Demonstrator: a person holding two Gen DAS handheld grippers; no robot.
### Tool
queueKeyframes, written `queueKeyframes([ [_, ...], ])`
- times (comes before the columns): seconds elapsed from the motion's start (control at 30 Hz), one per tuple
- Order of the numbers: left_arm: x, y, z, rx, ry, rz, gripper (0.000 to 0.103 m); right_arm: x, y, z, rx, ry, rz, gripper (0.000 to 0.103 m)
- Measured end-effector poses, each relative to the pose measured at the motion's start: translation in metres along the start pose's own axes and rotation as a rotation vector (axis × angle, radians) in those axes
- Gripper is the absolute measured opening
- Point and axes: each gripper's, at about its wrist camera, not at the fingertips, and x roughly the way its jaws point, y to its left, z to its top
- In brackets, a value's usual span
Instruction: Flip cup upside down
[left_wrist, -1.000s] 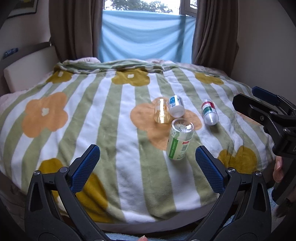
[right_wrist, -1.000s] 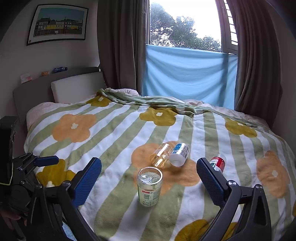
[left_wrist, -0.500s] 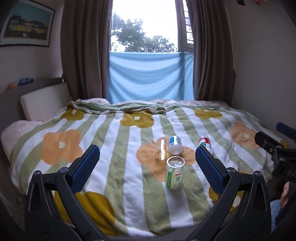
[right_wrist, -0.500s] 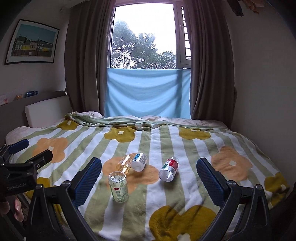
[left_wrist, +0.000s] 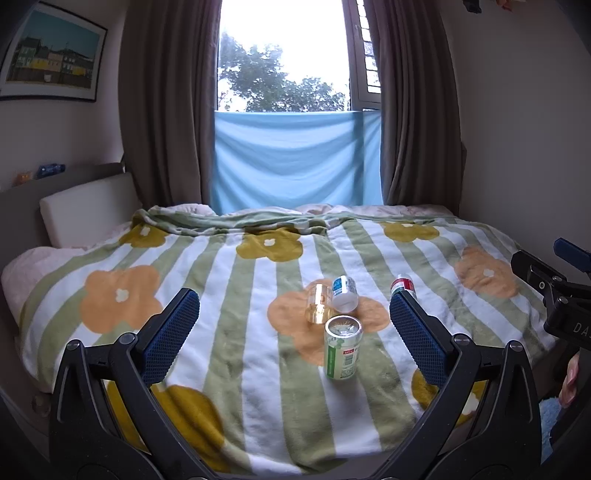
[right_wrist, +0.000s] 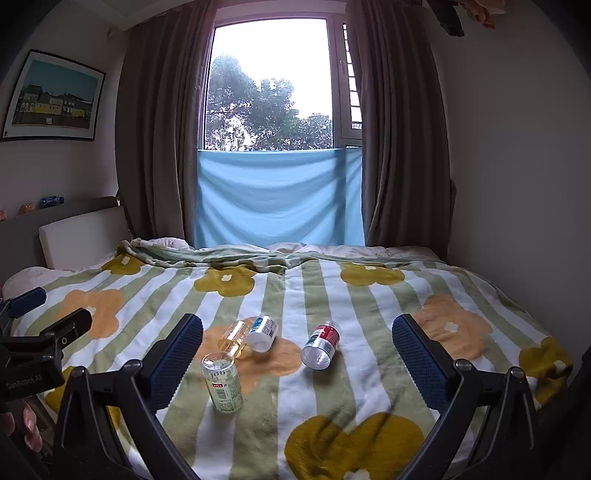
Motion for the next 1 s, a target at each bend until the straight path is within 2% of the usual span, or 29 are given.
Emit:
queueKeyframes([
  [1.0, -0.0068, -0.0074, 0.0035, 0.013, -0.025, 0.014, 0.103, -0.0044, 0.0008, 0.0017, 0.003, 0.004, -0.016, 0.102],
])
